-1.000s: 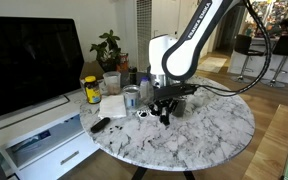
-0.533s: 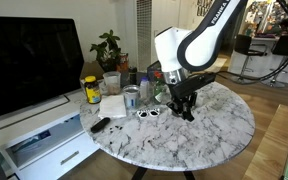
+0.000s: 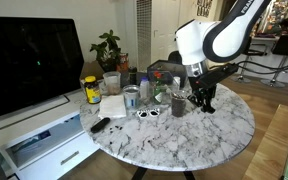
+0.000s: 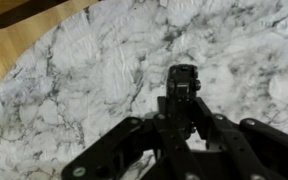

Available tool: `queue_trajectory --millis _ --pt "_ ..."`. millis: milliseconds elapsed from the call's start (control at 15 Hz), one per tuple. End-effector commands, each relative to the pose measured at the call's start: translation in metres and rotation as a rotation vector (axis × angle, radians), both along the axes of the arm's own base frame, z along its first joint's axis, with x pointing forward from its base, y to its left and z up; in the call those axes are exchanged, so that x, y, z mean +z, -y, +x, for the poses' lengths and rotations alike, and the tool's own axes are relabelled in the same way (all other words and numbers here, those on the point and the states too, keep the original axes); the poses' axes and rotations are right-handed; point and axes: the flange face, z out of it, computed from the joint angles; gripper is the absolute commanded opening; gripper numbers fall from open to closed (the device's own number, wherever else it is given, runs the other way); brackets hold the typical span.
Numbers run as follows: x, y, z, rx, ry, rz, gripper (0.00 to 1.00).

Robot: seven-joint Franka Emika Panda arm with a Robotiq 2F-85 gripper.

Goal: Move the toy car to the right

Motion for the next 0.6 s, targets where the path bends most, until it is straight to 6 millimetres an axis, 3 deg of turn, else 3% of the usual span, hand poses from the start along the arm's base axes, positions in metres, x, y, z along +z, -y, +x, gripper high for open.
queue_trajectory --millis 0,333,400,533 --pt "0.023 0.052 -0.019 0.018 0.074 0.039 0.07" --pt "0.055 0.124 -0.005 -0.080 0.264 0.166 0.07" --pt "0.042 0.101 0.002 -0.051 0.196 0.120 0.29" --pt "0.052 0.122 0.005 -0.076 0.242 0.147 0.29"
